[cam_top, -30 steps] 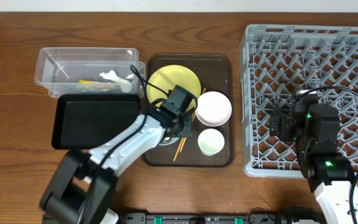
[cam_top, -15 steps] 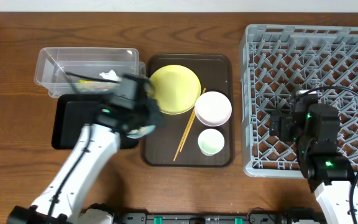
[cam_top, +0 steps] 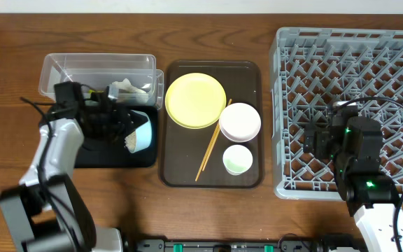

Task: Sort waste into correct bins and load items into the dishwasher rack
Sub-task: 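Carry the bowl over the black tray and tip the rice out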

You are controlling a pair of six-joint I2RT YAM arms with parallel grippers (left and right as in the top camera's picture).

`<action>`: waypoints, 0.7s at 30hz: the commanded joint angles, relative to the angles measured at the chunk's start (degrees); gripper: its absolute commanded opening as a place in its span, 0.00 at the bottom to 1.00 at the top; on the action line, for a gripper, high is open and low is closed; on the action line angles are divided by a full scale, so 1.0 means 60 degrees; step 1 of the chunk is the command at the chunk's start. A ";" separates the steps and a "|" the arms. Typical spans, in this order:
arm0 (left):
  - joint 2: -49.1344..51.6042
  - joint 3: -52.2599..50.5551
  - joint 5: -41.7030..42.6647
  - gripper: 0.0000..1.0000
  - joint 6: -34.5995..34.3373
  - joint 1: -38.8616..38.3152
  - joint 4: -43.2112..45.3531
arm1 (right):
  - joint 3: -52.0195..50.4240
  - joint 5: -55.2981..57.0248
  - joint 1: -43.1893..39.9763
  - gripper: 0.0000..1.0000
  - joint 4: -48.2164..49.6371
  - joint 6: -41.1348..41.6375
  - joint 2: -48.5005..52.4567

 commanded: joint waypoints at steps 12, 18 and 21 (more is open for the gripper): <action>0.1239 -0.0055 0.5031 0.06 0.0361 0.1861 -0.0033 | 0.0186 -0.0040 0.0080 0.99 -0.0007 0.0127 -0.0007; 0.1239 -0.0055 0.5053 0.06 -0.0601 0.2175 -0.0036 | 0.0186 -0.0040 0.0080 0.99 -0.0007 0.0127 -0.0007; 0.1239 -0.0055 0.5333 0.06 -0.1636 0.2229 -0.0029 | 0.0186 -0.0040 0.0080 0.99 -0.0007 0.0127 -0.0007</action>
